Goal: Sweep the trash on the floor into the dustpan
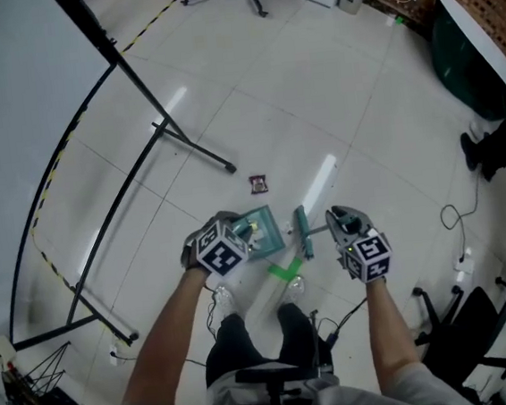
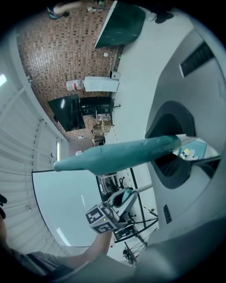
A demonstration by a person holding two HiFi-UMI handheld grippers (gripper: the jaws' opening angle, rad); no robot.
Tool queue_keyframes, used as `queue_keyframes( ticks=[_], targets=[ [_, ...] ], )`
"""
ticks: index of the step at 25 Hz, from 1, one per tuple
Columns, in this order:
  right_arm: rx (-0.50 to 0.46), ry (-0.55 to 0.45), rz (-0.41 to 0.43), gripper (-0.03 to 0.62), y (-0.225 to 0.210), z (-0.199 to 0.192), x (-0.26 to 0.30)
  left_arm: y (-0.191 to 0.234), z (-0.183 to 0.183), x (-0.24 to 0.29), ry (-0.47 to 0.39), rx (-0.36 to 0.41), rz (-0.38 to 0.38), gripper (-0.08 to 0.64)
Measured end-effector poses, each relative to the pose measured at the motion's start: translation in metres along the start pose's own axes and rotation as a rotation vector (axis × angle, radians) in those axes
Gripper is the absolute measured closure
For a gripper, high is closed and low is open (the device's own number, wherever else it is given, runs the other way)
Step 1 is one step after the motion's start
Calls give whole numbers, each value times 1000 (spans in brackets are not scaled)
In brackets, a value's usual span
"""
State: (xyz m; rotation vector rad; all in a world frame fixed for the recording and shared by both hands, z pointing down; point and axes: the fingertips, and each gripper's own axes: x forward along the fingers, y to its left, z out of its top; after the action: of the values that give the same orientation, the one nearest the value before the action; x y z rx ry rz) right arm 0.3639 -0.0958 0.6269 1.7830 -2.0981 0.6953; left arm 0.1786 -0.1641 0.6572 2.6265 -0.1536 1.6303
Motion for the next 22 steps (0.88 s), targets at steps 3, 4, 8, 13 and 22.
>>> queue_keyframes(
  ticks=[3,4,8,13,22],
  targets=[
    [66,-5,27,531,13,-9,4,5,1,2,-3,-2,4,457],
    [95,-10,29,529,16,-11,6,5,1,2,-3,-3,4,457],
    [159,-23,52,526,30,-16,10,3,2,2,-4,-5,-1,457],
    [167,-31,124,525,57,-7,12,2,-7,2,-6,-4,3,457],
    [23,-114,241,532,44,67,-2,9,-41,-25,-30,-154,112,457]
  ],
)
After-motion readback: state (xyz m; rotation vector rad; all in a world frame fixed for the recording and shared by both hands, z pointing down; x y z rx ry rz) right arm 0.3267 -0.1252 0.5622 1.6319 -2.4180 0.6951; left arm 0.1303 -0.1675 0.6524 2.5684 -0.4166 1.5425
